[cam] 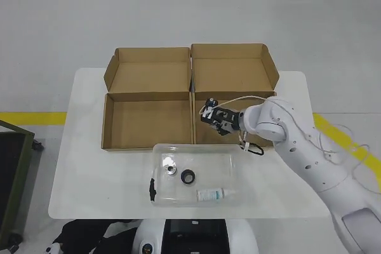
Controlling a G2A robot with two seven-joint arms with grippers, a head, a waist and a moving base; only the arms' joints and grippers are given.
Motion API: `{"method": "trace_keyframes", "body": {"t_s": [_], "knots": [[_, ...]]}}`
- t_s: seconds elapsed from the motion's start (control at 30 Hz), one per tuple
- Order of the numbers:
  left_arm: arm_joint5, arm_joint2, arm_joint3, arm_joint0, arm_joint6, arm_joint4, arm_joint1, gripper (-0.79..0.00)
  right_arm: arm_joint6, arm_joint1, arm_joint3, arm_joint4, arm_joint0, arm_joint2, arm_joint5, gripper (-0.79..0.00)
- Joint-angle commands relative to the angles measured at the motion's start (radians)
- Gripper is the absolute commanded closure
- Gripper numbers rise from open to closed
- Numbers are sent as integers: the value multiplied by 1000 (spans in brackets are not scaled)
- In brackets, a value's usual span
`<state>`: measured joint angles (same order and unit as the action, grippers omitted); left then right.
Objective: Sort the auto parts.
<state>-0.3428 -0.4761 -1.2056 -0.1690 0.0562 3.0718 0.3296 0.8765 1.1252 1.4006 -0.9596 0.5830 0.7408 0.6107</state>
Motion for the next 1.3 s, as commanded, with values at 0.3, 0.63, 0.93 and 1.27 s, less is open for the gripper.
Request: {"method": "trace_keyframes", "body": {"t_s": [0.3, 0.63, 0.93, 1.27], "knots": [[0, 0, 0, 0, 0, 0, 0, -785, -21, 42, -105, -16, -47, -67, -25, -99], [0, 0, 0, 0, 0, 0, 0, -785, -105, 54, -128, 25, -52, -44, -1, -785], [0, 0, 0, 0, 0, 0, 0, -785, -70, -10, 147, 95, 90, 107, 76, -785], [0, 0, 0, 0, 0, 0, 0, -785, 89, -70, 518, 102, 297, 212, 91, -785]]}}
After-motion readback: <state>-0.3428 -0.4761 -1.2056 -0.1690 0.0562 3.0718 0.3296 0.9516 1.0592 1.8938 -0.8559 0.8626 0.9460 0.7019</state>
